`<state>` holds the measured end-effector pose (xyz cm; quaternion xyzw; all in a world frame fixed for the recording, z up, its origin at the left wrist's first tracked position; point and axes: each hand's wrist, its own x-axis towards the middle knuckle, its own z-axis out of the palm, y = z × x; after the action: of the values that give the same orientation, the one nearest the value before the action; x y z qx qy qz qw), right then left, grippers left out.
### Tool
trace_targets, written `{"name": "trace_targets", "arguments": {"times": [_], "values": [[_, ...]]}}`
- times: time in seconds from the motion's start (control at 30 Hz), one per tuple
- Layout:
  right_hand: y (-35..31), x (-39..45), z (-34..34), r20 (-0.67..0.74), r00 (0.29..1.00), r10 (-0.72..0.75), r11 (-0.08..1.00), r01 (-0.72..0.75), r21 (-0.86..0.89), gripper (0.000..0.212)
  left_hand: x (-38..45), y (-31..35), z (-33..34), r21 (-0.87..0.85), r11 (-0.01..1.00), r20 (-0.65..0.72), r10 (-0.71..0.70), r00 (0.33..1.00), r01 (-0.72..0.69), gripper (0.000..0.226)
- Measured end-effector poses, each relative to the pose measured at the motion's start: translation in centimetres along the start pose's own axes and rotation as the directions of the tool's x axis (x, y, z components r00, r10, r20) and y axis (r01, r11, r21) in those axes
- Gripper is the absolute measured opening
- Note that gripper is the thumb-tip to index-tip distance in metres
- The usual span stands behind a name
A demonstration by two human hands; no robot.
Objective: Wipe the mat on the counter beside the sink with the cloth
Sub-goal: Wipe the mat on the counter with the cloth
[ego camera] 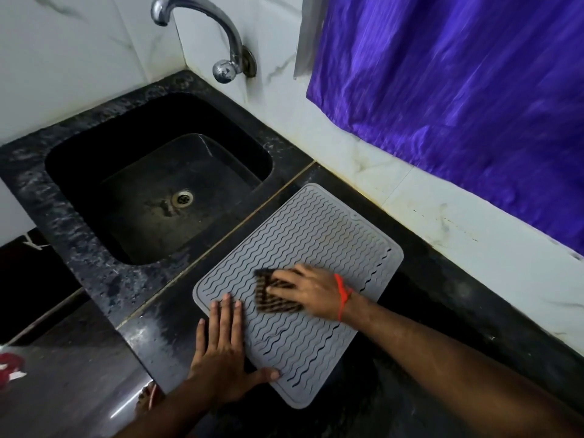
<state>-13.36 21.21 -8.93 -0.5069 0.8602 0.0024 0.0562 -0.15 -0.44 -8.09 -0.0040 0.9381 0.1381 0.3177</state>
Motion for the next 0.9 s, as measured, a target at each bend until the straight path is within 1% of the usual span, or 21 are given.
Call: {"name": "trace_targets", "arguments": {"times": [0.03,0.07,0.1,0.17,0.2,0.27,0.33,0.4,0.43,0.5,0.53,0.57,0.6,0.7,0.73,0.77,0.83,0.87,0.9], "values": [[2.2,-0.9,0.1,-0.007,0.999,0.041,0.998,-0.041,-0.045,0.069,0.0,0.0,0.0,-0.007,1.0,0.002,0.003,1.0,-0.003,0.149],[5.0,-1.9,0.1,-0.016,0.993,0.119,0.989,-0.12,-0.09,0.07,0.0,-0.1,-0.1,-0.009,1.0,0.002,0.007,1.0,-0.007,0.149],[7.9,-2.9,-0.2,-0.028,0.972,0.235,0.965,-0.236,-0.114,0.073,0.0,-0.2,-0.1,-0.005,1.0,0.003,0.012,1.0,-0.012,0.149],[13.1,-4.7,-1.2,-0.038,0.879,0.476,0.873,-0.477,-0.101,0.076,0.0,-0.2,-0.1,0.007,1.0,0.008,0.017,1.0,-0.017,0.149],[14.9,-5.1,-1.7,-0.027,0.832,0.554,0.829,-0.554,-0.081,0.074,0.0,-0.2,-0.2,0.007,1.0,0.01,0.019,1.0,-0.019,0.149],[16.5,-4.9,-2.1,0.011,0.768,0.64,0.768,-0.64,-0.023,0.066,0.1,-0.1,-0.4,-0.001,1.0,0.027,0.021,0.999,-0.021,0.149],[15.2,-3.6,-1.8,-0.031,0.717,0.697,0.716,-0.693,0.085,0.062,0.4,-0.1,-0.7,0.006,1.0,0.063,0.027,0.998,-0.027,0.149],[11.8,-1.8,-1.2,-0.062,0.642,0.764,0.636,-0.733,0.242,0.059,0.8,-0.3,-1.4,0.043,0.997,0.113,0.055,0.992,-0.06,0.146],[9.3,-1.0,-1.1,-0.038,0.616,0.787,0.596,-0.742,0.308,0.057,0.9,-0.6,-1.9,0.05,0.995,0.155,0.074,0.985,-0.083,0.143],[3.2,0.0,-0.5,0.015,0.593,0.805,0.548,-0.754,0.363,0.054,0.7,-1.6,-3.4,0.034,0.99,0.265,0.12,0.957,-0.134,0.132],[0.0,0.2,-0.2,0.014,0.596,0.803,0.548,-0.747,0.377,0.053,0.8,-2.1,-4.2,0.021,0.987,0.303,0.146,0.942,-0.16,0.125],[-3.3,0.4,0.0,0.001,0.614,0.789,0.564,-0.726,0.394,0.052,0.8,-2.7,-4.9,0.012,0.983,0.326,0.169,0.93,-0.183,0.117],[-6.8,0.6,0.1,-0.03,0.652,0.757,0.603,-0.681,0.416,0.05,0.9,-3.3,-5.4,0.004,0.979,0.338,0.189,0.922,-0.202,0.11],[-15.7,0.4,0.2,-0.074,0.816,0.574,0.734,-0.473,0.487,0.034,1.1,-4.3,-5.9,0.01,0.969,0.326,0.23,0.917,-0.246,0.092],[-17.7,0.1,0.0,-0.054,0.87,0.49,0.759,-0.396,0.516,0.036,1.2,-4.5,-6.0,0.02,0.966,0.323,0.238,0.916,-0.258,0.088],[-18.7,-0.2,-0.5,-0.01,0.905,0.426,0.748,-0.346,0.566,0.041,1.3,-4.7,-6.0,0.024,0.964,0.32,0.243,0.916,-0.264,0.085],[-18.0,-0.9,-1.8,0.072,0.933,0.352,0.661,-0.302,0.686,0.052,1.6,-4.9,-6.0,0.014,0.961,0.278,0.261,0.925,-0.276,0.079],[-17.0,-1.1,-2.4,0.078,0.93,0.36,0.625,-0.302,0.72,0.056,1.7,-4.9,-5.9,0.005,0.96,0.219,0.271,0.937,-0.279,0.076],[-15.8,-1.3,-2.9,0.057,0.914,0.402,0.604,-0.312,0.733,0.057,1.6,-4.9,-5.7,-0.005,0.961,0.13,0.273,0.953,-0.275,0.074]]}}
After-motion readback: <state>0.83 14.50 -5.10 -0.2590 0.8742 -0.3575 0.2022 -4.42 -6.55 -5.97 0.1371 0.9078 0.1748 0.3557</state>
